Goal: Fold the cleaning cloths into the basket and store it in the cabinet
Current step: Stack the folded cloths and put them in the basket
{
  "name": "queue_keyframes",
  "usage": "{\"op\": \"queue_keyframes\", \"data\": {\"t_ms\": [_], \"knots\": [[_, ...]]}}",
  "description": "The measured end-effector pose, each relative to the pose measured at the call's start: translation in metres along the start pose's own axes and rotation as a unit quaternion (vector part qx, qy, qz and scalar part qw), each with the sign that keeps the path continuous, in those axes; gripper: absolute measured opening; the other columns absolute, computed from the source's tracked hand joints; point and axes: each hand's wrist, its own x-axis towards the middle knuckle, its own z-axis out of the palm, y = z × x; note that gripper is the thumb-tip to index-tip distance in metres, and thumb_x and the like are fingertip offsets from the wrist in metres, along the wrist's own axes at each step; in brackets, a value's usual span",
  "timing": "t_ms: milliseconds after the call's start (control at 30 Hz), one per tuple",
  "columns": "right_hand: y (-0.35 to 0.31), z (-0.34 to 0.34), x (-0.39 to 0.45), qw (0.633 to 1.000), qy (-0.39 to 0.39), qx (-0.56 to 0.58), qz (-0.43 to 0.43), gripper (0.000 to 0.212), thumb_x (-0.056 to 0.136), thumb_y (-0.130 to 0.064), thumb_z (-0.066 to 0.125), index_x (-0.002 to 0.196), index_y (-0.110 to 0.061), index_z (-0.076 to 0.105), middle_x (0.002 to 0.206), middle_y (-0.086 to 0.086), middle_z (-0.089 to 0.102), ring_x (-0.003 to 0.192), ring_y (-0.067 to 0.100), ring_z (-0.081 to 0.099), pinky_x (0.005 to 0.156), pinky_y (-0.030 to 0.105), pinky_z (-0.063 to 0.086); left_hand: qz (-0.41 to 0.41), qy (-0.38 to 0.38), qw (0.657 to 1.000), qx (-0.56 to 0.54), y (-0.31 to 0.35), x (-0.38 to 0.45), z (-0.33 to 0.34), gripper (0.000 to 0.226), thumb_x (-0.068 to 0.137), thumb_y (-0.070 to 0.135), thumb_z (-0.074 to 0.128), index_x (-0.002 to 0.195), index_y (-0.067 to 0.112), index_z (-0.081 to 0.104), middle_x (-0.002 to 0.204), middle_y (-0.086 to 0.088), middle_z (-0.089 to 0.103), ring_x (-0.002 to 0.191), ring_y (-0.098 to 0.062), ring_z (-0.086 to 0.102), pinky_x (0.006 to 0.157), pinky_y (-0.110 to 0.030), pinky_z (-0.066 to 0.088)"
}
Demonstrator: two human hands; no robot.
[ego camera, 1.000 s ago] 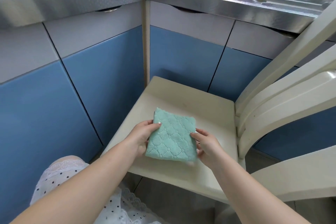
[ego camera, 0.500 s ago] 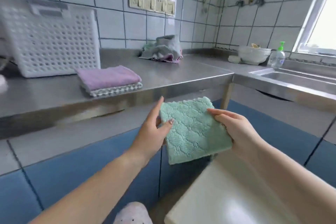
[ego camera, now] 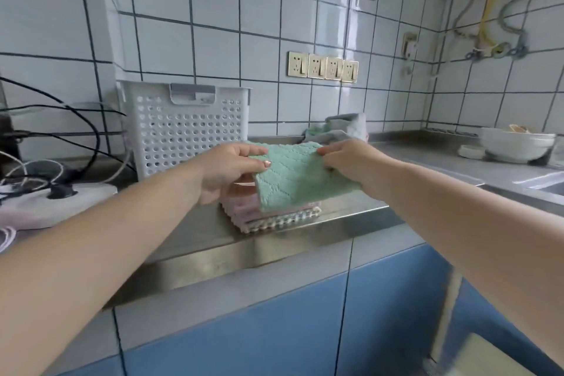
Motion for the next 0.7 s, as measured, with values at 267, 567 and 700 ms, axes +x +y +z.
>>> {"op": "queue_keyframes", "data": {"t_ms": [267,567,700], "knots": [[0.003,0.03,0.047,0.999,0.024,-0.022,0.012,0.028,0.096,-0.017,0.05,0.119,-0.023,0.065,0.08,-0.011,0.05,0.062,0.003,0.037,0.053,0.011,0.032,-0.057,0.019,0.998,-0.015,-0.021,0.038,-0.031,0.029,0.087,0.007,0.062,0.114,0.014,0.06,0.087,-0.004,0.066,0.067,-0.011,0.059,0.049,-0.019,0.054],[0.016,0.055,0.058,0.999,-0.002,-0.03,0.02,0.026,0.094,-0.01,0.052,0.111,-0.017,0.069,0.082,-0.005,0.058,0.06,0.008,0.044,0.045,0.011,0.033,-0.087,0.031,0.995,-0.033,-0.039,0.038,-0.041,0.017,0.087,0.001,0.061,0.101,0.011,0.063,0.071,-0.002,0.068,0.048,-0.003,0.061,0.046,-0.017,0.052],[0.019,0.058,0.059,0.998,0.005,-0.064,0.004,0.028,0.094,-0.009,0.051,0.113,-0.017,0.069,0.092,-0.001,0.065,0.061,0.008,0.046,0.049,0.011,0.039,-0.098,0.038,0.994,0.0,-0.046,0.035,-0.038,0.032,0.086,0.003,0.063,0.116,0.011,0.059,0.079,-0.001,0.065,0.048,-0.001,0.061,0.047,-0.016,0.052]]}}
